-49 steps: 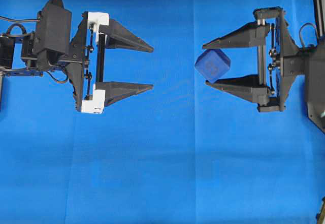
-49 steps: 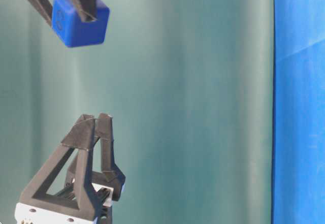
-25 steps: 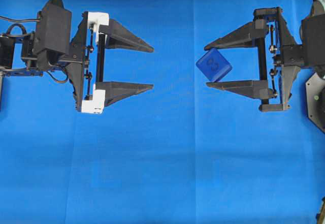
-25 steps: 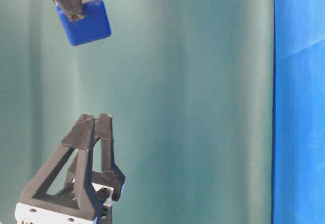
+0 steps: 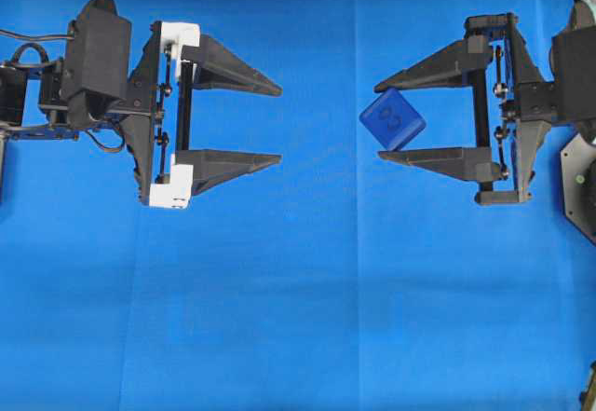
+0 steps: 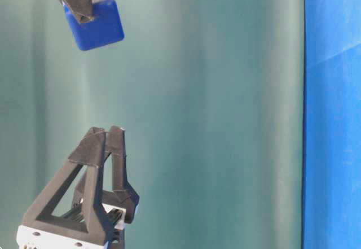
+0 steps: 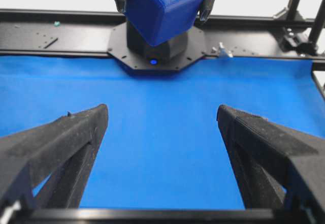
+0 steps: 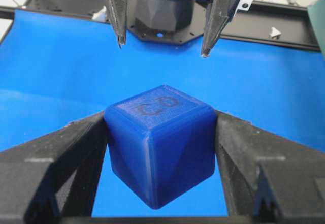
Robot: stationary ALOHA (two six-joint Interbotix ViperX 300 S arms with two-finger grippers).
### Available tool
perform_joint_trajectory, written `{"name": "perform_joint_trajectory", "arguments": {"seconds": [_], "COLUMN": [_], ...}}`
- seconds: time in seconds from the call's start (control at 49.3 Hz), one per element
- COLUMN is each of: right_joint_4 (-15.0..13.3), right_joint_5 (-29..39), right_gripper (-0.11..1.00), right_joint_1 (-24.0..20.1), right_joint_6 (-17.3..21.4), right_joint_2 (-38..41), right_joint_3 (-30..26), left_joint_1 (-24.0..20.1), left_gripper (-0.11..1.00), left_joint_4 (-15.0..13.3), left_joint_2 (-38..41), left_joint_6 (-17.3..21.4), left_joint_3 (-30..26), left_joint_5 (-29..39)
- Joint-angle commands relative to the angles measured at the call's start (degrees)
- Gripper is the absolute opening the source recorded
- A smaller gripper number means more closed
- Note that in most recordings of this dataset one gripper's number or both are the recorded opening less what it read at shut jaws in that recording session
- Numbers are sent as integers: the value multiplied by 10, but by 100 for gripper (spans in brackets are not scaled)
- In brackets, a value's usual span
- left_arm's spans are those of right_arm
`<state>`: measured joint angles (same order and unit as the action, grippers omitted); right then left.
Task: Handover the blue block to the right arm after grasping it with the left arm, then place it in the designated position.
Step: 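Hold the cube in the right gripper and rotate the right wrist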
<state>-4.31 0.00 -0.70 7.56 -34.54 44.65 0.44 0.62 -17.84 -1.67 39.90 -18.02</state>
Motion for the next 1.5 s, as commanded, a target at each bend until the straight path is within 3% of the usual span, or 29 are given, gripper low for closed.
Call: {"name": "perform_joint_trajectory", "arguments": {"seconds": [0.0,0.73,1.176,1.48], "right_joint_4": [0,0,3,3], "right_joint_5": [-4,-1,117,157], "right_gripper": [55,54,55,54], "right_joint_1": [-1,0,0,0], "right_joint_6": [1,4,47,51], "right_joint_2": [-3,-4,-3,-4], "right_joint_3": [-11,-11,-13,-15], "left_joint_1": [-1,-1,-1,-1], "left_gripper": [93,93,93,93], "left_joint_4": [0,1,0,1], "left_joint_2": [-11,-11,-11,-11], "left_joint_6": [1,1,1,1], "left_joint_3": [-7,-9,-10,-10], "left_joint_5": [-3,-3,-3,-3]}}
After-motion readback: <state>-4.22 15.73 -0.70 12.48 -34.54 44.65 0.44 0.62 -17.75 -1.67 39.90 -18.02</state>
